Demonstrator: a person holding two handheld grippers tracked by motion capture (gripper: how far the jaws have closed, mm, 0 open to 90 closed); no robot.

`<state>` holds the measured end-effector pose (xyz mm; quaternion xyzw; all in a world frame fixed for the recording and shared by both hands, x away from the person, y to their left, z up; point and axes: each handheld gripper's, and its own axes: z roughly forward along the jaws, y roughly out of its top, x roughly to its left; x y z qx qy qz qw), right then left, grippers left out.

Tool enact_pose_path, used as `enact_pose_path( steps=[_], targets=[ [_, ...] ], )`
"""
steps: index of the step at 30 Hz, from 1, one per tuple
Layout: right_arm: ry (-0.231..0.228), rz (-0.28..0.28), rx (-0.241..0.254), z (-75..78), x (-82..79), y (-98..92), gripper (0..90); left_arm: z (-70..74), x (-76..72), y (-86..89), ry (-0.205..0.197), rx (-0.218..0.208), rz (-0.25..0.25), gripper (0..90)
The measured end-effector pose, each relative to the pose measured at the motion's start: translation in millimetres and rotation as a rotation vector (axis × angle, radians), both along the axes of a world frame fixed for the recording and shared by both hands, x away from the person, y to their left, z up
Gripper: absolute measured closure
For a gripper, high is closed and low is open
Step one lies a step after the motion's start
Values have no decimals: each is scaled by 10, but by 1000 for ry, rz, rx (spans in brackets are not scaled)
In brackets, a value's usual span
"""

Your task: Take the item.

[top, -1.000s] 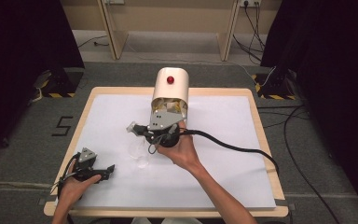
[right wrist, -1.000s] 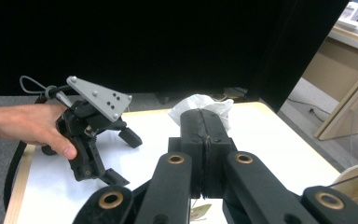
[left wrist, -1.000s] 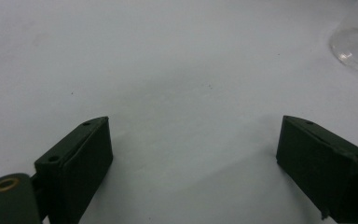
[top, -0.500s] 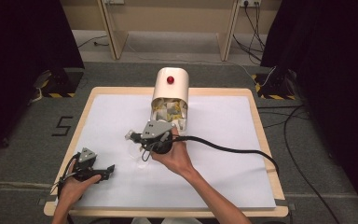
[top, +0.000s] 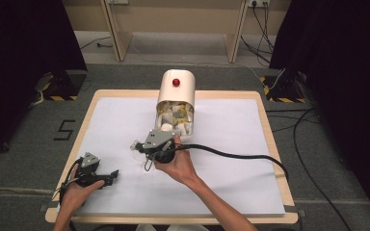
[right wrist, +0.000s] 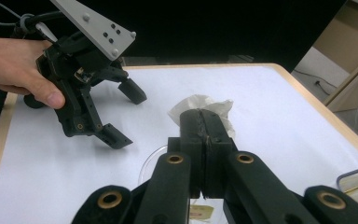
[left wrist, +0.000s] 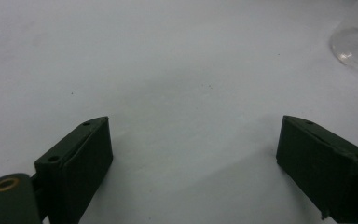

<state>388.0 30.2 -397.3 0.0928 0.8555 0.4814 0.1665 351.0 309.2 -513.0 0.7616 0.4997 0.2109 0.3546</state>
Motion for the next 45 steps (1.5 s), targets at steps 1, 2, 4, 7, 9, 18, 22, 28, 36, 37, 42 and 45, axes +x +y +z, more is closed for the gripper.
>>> enact_pose_path(
  steps=[1,2,4,7,9,18,22,28,36,37,42,45],
  targets=[
    [2,-2,-2,-12,6,-6,899,0,0,0,0,0,0,94],
    [5,-7,-4,-26,12,-13,899,-1,0,1,0,-1,-1,94],
    [10,-13,-6,-54,26,-34,899,0,0,0,0,0,0,94],
    [19,-15,-9,-91,27,-48,899,0,0,0,0,0,-1,94],
    [23,-18,-14,-111,24,-50,898,-1,0,1,0,0,-1,94],
    [40,-15,-40,-219,38,-39,840,0,0,0,0,0,0,94],
    [33,-17,-29,-189,26,-47,779,0,0,0,0,0,-1,94],
    [14,-22,-13,-78,-6,-110,714,0,-1,0,0,1,-1,94],
    [27,-37,-5,-55,8,-132,605,0,0,1,0,0,-1,94],
    [27,-38,-2,-53,11,-138,599,0,0,0,0,0,0,94],
    [37,-43,8,-20,2,-171,558,0,0,0,0,0,-1,94],
    [30,-43,-12,-9,-51,-241,554,-1,0,0,-1,0,-1,94]
  ],
)
